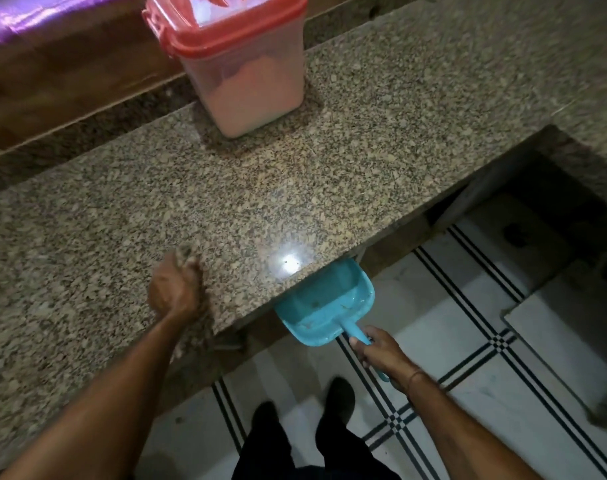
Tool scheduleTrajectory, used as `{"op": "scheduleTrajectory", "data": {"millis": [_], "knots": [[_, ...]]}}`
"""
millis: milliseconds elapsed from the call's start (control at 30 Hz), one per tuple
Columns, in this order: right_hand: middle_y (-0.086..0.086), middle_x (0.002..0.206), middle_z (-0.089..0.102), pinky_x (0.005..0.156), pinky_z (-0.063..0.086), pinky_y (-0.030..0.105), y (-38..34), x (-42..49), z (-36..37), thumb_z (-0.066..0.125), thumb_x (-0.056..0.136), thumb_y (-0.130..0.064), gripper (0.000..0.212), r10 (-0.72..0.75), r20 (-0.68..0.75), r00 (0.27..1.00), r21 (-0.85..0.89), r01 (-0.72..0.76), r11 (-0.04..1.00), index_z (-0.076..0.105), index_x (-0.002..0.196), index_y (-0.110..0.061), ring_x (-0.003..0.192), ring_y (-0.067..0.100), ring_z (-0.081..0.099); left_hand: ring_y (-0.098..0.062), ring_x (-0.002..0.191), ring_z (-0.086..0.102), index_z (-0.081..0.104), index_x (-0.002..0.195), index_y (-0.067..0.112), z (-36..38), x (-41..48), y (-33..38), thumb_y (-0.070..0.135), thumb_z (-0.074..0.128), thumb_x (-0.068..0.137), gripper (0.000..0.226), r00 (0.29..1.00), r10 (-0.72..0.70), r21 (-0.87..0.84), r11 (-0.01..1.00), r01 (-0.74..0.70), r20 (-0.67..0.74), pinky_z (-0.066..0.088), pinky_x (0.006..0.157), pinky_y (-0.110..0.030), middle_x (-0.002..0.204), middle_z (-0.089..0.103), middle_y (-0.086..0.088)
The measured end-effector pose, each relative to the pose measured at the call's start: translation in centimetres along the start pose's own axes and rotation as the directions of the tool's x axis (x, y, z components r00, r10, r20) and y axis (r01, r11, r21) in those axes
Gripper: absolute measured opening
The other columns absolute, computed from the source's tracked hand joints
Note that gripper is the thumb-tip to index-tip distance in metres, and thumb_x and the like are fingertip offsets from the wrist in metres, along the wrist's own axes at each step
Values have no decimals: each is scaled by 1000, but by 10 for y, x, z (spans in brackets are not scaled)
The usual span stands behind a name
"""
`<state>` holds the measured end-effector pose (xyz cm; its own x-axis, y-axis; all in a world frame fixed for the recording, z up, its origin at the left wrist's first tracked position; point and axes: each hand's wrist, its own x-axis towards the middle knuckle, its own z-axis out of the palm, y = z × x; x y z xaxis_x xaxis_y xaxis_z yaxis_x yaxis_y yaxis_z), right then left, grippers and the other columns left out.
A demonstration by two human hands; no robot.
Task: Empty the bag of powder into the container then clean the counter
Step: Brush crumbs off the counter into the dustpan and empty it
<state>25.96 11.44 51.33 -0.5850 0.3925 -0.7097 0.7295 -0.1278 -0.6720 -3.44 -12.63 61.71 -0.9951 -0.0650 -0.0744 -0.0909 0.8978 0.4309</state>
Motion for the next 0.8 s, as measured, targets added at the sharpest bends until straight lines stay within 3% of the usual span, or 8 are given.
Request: {"op": "scheduleTrajectory", "data": {"millis": [67,133,233,300,467,667,733,800], "knots": [[1,74,62,62,50,30,-2,2,7,67,95,-24,13,7,-1,1000,-7,-7,1000,63,92,-12,66,13,57,-31,92,64,58,130,20,3,-8,-11,34,53,105,29,1000,-5,-3,1000,5,-31,46,73,-37,106,70,-13],[1,74,62,63,51,30,-8,4,14,67,95,-24,14,4,5,1000,-19,-4,1000,64,94,-10,67,14,57,-18,79,64,57,126,30,21,-36,4,38,50,105,23,983,180,-89,980,-176,42,48,62,-31,95,69,1],[2,74,61,60,50,29,-18,5,21,68,93,-24,17,4,11,1000,-46,-3,999,65,95,-7,67,15,57,-13,74,64,56,119,35,52,-65,41,44,51,102,20,825,523,-124,852,-508,212,53,61,-31,89,66,13],[3,72,59,60,48,33,-19,1,25,68,92,-25,24,4,9,1000,-50,-3,999,64,98,-3,65,17,55,-12,70,60,54,114,33,52,-61,59,41,49,104,14,785,549,-148,835,-530,288,43,54,-25,86,61,12],[1,70,59,63,48,32,-24,-14,31,67,95,-20,9,17,-32,999,-35,-18,999,65,89,-15,65,16,55,-6,64,50,52,126,33,8,30,26,37,51,105,21,973,204,-158,970,-186,106,31,52,-19,90,65,5],[0,69,58,61,49,30,-36,-17,57,65,98,-14,5,30,-105,994,40,-26,999,65,93,-14,61,12,54,-37,93,67,45,136,21,-8,144,-36,38,50,104,36,984,-172,18,985,173,-41,53,82,-44,106,70,-18],[0,66,58,59,48,28,-39,-16,66,64,99,-12,6,42,-124,991,59,-34,998,65,93,-12,59,11,54,-26,76,68,50,129,32,7,130,-19,37,48,105,25,1000,-5,33,999,5,-2,58,70,-36,96,72,-5],[0,65,59,61,48,31,-39,-15,72,65,99,-15,7,60,-126,990,70,-51,996,67,99,-8,60,13,54,-4,63,60,54,124,40,25,95,10,40,44,107,19,916,375,-33,927,-374,144,45,52,-19,89,67,14]]}}
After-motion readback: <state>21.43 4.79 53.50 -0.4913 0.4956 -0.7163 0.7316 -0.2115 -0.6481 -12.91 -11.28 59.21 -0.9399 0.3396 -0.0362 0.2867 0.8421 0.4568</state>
